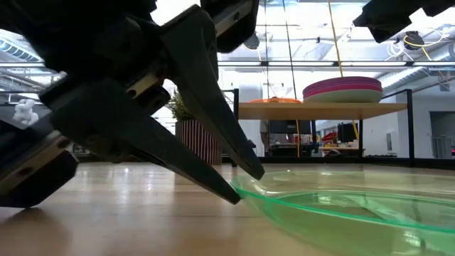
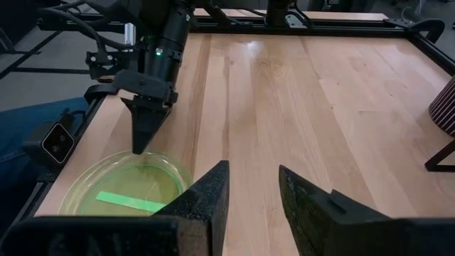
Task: Place and stack plates onto a shelf
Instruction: Stack the light green plate on top of the light orange plate on the shelf
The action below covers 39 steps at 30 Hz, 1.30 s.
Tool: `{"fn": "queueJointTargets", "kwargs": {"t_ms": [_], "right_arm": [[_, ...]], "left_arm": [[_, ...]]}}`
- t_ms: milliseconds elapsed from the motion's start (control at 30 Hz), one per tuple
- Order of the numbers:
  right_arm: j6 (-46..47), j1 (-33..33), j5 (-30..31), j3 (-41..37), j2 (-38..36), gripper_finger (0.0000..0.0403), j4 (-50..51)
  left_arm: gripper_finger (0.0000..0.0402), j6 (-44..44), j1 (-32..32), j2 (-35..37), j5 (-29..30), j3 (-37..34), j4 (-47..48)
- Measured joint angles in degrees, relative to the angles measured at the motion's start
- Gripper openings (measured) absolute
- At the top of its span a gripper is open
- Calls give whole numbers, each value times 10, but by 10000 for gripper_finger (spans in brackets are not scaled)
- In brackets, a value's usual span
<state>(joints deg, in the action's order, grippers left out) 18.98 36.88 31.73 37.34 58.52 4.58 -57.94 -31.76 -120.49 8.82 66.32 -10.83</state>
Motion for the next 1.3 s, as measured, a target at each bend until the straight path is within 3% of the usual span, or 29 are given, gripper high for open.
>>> {"fn": "queueJointTargets", "kwargs": {"t_ms": [167,400,700,1300], "right_arm": [[0,0,0,0,0,105,0],[1,0,0,0,0,105,0],[9,0,-2,0,0,105,0],[14,35,29,1,0,105,0]], "left_arm": [[60,-4,7,0,-4,0,3],[6,-6,11,0,-14,0,5],[4,11,4,10,8,-2,6],[3,41,-1,101,91,-4,90]]}}
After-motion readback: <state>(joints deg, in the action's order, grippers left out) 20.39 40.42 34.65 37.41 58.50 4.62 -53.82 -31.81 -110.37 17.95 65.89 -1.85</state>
